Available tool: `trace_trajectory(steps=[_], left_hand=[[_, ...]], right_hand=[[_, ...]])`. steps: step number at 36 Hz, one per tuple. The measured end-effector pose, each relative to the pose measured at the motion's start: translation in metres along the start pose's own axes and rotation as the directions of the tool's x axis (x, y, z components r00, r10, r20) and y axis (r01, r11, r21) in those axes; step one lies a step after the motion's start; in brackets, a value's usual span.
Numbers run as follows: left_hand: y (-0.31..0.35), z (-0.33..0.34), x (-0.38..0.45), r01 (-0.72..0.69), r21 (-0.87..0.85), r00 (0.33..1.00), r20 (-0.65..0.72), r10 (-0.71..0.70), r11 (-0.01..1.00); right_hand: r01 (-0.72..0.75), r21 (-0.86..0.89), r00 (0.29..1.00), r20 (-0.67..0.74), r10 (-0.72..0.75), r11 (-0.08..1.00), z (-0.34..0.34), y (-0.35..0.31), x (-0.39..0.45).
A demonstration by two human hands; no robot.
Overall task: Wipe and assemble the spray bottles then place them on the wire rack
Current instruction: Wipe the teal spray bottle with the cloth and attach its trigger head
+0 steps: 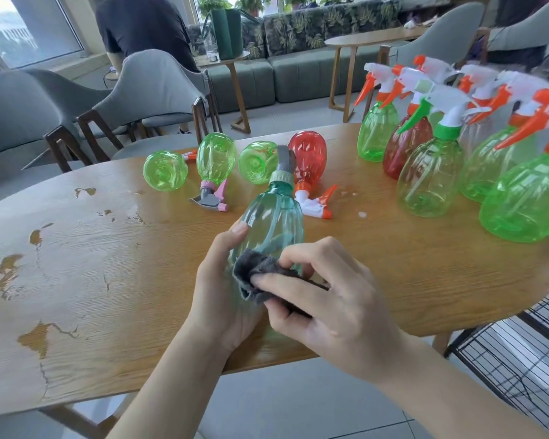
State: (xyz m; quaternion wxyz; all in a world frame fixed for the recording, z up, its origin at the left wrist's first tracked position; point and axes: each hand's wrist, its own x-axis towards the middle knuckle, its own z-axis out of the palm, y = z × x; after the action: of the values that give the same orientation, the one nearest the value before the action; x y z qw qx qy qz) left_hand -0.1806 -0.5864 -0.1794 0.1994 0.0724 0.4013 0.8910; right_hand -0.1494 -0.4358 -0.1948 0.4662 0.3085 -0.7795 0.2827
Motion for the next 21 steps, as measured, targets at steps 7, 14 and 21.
trace_trajectory(steps=[7,14,21], left_hand=[[-0.002,-0.006,0.006,-0.076,0.043,0.997,0.004,0.076,0.996],[-0.005,-0.005,0.002,-0.051,0.088,0.999,0.020,0.049,0.995],[0.000,-0.006,0.002,-0.062,0.017,0.996,0.064,0.061,0.998]], right_hand=[[-0.253,0.068,0.967,-0.016,0.254,0.965,-0.007,0.002,0.013],[-0.503,0.082,0.863,-0.001,0.504,0.861,-0.017,0.017,0.021],[-0.377,0.089,0.925,-0.018,0.380,0.922,-0.014,0.005,0.007]])
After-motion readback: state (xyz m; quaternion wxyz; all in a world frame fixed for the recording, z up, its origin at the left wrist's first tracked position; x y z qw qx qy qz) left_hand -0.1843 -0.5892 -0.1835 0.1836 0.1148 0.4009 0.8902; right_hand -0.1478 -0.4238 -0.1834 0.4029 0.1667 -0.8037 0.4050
